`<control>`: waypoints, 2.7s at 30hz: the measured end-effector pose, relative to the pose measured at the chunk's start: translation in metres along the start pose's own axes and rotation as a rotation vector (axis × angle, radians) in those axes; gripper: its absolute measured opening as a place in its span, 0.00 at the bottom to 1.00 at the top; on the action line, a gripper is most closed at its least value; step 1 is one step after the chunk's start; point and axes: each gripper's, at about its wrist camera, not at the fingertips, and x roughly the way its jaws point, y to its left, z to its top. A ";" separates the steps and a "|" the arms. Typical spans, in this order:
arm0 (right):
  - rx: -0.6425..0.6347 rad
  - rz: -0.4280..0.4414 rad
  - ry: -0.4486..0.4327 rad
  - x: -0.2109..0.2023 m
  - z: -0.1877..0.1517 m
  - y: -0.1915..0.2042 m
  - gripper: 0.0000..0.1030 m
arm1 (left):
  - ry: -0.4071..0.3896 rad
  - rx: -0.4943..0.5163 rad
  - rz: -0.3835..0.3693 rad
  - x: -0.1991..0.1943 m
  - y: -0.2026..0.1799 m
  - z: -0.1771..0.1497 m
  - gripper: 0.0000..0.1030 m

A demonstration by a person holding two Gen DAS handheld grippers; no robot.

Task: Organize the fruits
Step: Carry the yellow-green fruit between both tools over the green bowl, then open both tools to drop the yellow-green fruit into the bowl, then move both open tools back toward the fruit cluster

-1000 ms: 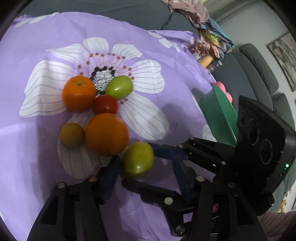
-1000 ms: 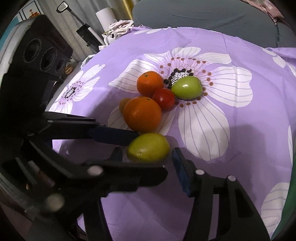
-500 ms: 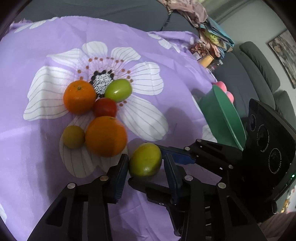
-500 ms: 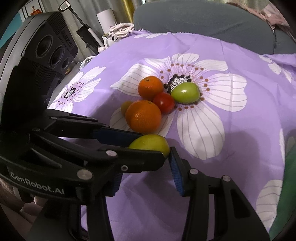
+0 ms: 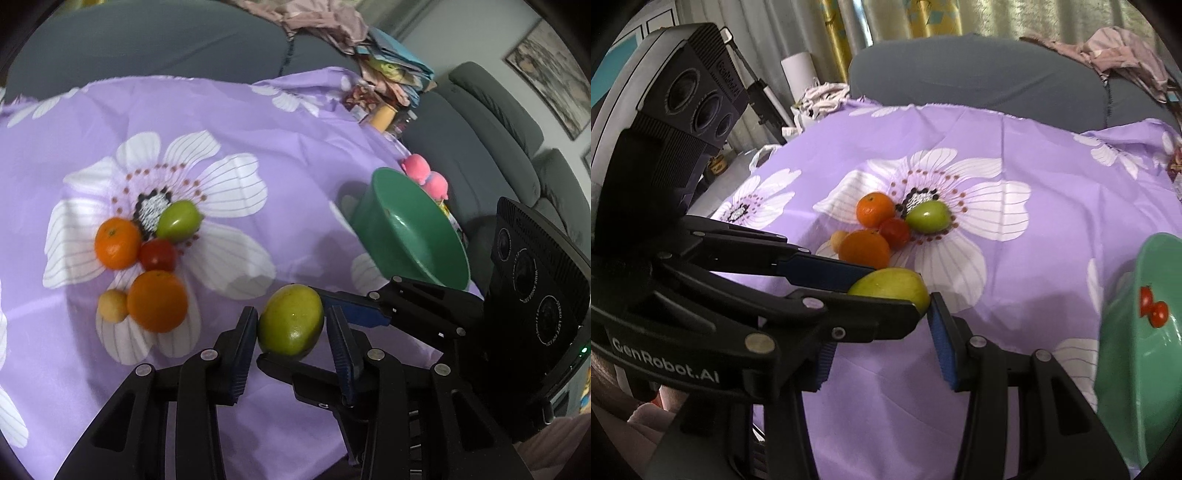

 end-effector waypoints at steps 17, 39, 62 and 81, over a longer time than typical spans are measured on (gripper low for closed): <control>0.076 -0.080 -0.130 -0.055 -0.005 -0.042 0.45 | 0.001 0.167 -0.006 0.019 -0.065 0.036 0.38; 0.250 -0.229 -0.183 -0.088 -0.026 -0.118 0.46 | 0.094 0.307 -0.086 0.084 -0.129 0.070 0.38; 0.289 -0.265 -0.164 -0.090 -0.034 -0.124 0.51 | 0.061 0.239 -0.009 0.076 -0.116 0.071 0.63; 0.193 -0.290 -0.182 -0.108 -0.027 -0.074 0.69 | -0.046 0.137 0.054 0.013 -0.080 0.043 0.87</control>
